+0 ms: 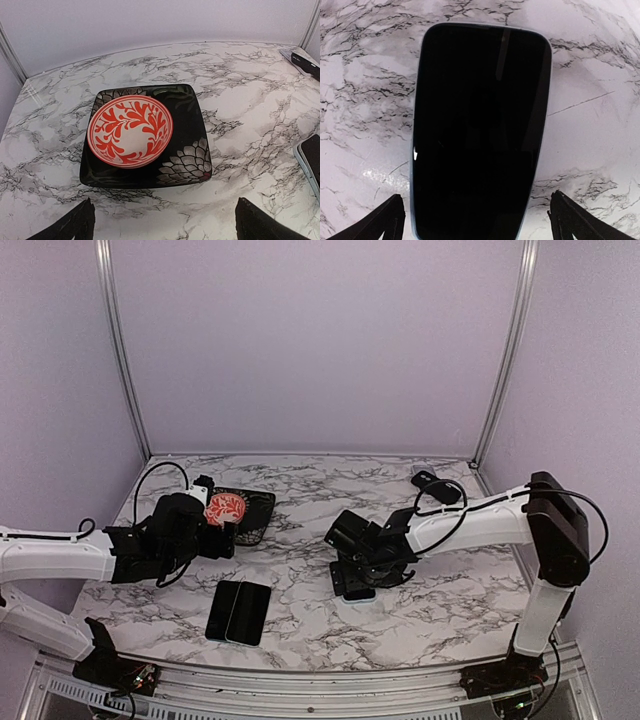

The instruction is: Put the phone into the phone case

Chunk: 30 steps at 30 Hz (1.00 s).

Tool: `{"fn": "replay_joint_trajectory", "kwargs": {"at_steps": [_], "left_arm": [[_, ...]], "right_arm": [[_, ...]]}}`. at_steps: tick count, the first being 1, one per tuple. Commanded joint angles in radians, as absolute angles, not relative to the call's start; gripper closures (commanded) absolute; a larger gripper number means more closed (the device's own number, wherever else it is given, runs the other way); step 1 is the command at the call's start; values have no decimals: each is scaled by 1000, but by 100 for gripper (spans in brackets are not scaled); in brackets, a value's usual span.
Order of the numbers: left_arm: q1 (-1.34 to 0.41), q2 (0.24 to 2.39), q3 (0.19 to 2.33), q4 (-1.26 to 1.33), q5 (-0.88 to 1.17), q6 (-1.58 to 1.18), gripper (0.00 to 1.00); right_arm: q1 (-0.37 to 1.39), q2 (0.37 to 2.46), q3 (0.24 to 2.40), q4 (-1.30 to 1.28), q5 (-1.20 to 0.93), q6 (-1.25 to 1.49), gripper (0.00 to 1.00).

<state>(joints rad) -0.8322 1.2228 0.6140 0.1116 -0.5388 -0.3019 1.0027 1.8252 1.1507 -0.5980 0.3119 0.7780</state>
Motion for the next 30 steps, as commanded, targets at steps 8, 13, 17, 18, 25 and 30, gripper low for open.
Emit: {"fn": "replay_joint_trajectory", "kwargs": {"at_steps": [8,13,17,18,25,30], "left_arm": [[-828,1233,714,84,-486,-317,1],[-833,1237,727,71,-466,-364,1],[-836,1258,733,44,-475,-426,1],[-837,1268,743,18,-481,-443,1],[-869,1330,832,-116,-513,-590,1],[-912,1367,825,-109,-472,-670,1]], "right_arm": [[935,1858,1237,-642,209,651,1],[934,1854,1218,-599,223,607,1],[936,1794,1153,-498,250,603,1],[934,1764,1130,-464,258,606,1],[934,1658,1090,-406,357,555,1],[930,1515,982,-281,488,600,1]]}}
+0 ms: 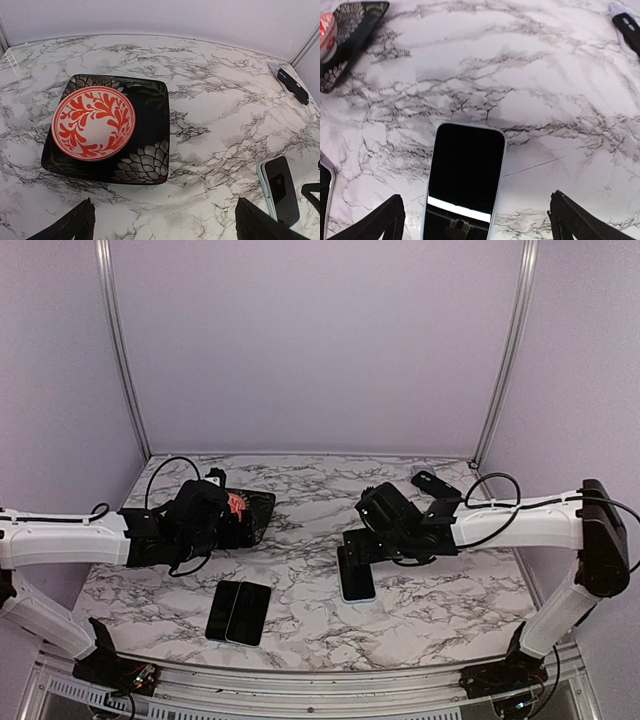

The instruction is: Put the phone into the phone case

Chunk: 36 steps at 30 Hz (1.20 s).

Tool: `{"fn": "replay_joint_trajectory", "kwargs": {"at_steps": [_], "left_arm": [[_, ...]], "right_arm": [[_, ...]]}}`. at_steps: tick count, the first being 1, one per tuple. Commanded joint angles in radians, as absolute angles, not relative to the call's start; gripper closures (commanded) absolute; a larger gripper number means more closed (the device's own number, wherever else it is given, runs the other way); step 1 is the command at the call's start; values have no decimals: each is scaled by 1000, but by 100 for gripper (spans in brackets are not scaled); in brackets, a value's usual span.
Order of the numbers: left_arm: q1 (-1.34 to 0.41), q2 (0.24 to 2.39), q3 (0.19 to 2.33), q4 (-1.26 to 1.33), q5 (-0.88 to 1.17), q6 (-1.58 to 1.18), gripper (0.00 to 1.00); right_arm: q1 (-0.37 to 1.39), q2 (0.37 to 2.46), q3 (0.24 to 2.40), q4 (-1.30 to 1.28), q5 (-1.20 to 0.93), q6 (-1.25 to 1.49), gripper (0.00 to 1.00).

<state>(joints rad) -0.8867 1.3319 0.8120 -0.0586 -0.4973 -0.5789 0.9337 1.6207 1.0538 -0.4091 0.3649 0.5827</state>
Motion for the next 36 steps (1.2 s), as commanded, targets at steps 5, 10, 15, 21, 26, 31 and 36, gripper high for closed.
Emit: {"fn": "replay_joint_trajectory", "kwargs": {"at_steps": [5,10,15,21,26,31,36], "left_arm": [[-957,1411,845,-106,-422,-672,1],[-968,1375,853,-97,-443,-562,1],[-968,1369,877,-67,-485,-411,1],[-968,1351,876,-71,-343,-429,1],[-968,1297,795,30,-465,-409,1],[-968,1273,781,28,-574,-478,1],[-968,1244,770,25,-554,-526,1]], "right_arm": [[928,1470,899,-163,468,609,1],[926,1571,1058,-351,560,598,1],[924,1645,1257,-537,574,543,1],[917,1684,1342,-639,399,535,1],[916,1698,1294,-649,351,634,1],[917,1759,1295,-659,273,619,1],[917,1808,1289,-627,242,616,1]]}}
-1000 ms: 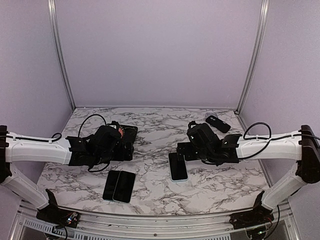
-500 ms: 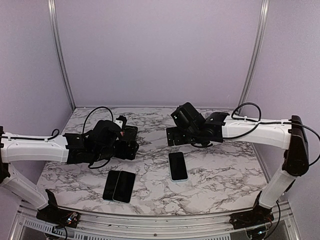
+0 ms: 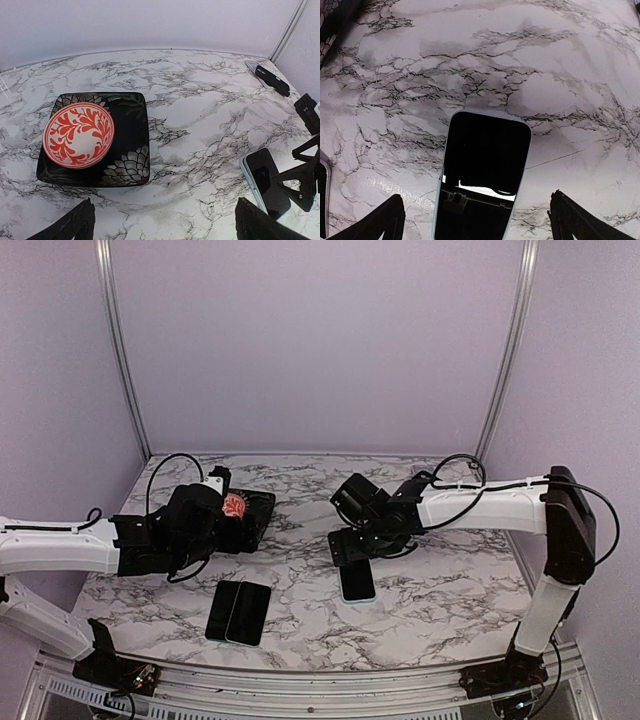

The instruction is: Put the phone into the phone case

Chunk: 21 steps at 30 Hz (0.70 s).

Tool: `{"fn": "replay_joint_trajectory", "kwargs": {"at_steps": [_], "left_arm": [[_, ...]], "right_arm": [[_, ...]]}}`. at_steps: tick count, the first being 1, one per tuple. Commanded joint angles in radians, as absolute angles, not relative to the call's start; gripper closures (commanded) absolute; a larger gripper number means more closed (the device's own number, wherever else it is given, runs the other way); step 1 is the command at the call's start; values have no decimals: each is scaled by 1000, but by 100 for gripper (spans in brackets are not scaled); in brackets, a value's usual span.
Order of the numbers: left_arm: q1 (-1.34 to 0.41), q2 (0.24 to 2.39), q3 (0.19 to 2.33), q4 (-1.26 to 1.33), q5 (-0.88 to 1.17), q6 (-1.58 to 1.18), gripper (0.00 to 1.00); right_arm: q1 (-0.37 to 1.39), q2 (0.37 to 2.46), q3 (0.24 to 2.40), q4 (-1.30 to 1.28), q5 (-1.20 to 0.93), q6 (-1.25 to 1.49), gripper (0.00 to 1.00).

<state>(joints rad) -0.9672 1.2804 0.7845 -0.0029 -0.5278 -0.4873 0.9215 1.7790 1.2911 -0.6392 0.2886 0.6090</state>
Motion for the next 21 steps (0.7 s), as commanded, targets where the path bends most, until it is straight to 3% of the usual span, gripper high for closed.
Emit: {"fn": "replay_joint_trajectory", "kwargs": {"at_steps": [1,6,12,21], "left_arm": [[-968,1249,773,25,-549,-513,1],[-967,1338,826,22,-505,-411,1],[-966,1397,846,177,-281,-308,1],[-960,1471,910,160,-265,-263,1]], "right_arm": [[917,1820,1289,-628,222,620,1],[924,1879,1289,-686,173,658,1],[927,1901,1249,-698,166,673,1],[917,1982,1285,-708,88,633,3]]}}
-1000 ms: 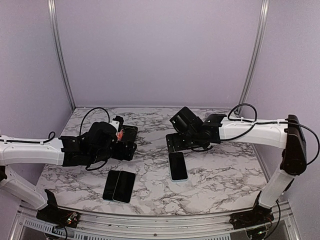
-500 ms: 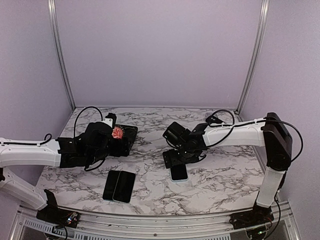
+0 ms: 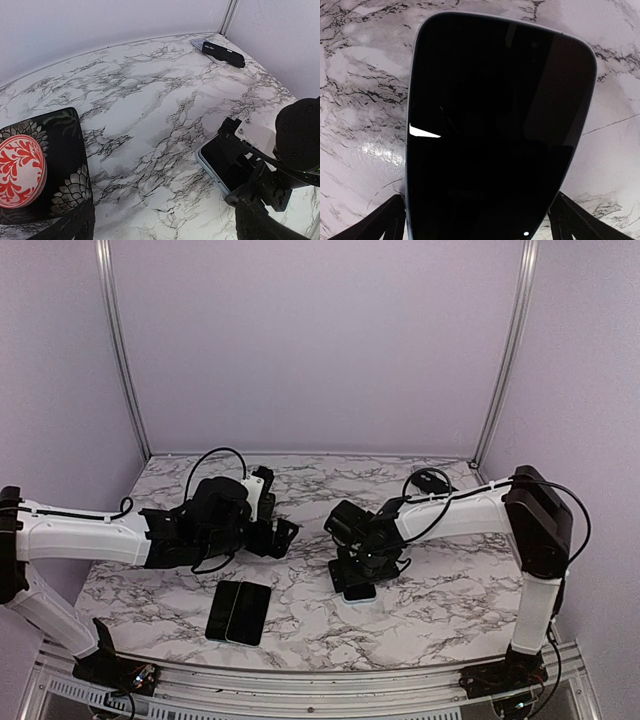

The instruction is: Put the phone into the phone case

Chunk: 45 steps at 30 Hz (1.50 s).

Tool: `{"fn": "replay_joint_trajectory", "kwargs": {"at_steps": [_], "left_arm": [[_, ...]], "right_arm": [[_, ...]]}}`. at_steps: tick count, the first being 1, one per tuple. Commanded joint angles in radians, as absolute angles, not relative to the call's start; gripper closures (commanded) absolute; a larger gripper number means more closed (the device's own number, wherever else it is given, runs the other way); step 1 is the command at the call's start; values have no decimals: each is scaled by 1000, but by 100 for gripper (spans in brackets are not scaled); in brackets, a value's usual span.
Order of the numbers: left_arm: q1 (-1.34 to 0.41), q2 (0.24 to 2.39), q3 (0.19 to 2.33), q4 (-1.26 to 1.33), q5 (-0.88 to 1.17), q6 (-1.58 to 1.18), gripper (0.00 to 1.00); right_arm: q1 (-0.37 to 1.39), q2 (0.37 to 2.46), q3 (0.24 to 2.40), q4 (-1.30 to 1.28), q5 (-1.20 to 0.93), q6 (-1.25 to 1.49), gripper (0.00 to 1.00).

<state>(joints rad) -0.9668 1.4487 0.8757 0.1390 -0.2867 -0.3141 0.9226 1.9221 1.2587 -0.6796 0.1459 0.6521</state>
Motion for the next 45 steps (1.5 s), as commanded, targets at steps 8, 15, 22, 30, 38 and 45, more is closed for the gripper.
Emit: {"fn": "replay_joint_trajectory", "kwargs": {"at_steps": [8,15,22,30,38,45], "left_arm": [[-934,1499,973,101,-260,-248,1],[-912,1536,993,63,-198,-296,1],[-865,1683,1057,61,-64,-456,1],[-849,1816,1092,204,124,-649,1],[-845,1879,1115,239,183,-737,1],[-836,1927,1070,408,260,-892,1]], "right_arm": [[917,1968,1291,-738,56,632,30],[917,1955,1298,-722,11,592,56],[917,1870,1233,-609,12,544,73],[911,1858,1148,-487,-34,510,84],[910,1814,1121,-432,-5,516,100],[910,1756,1063,-313,29,539,100]]}}
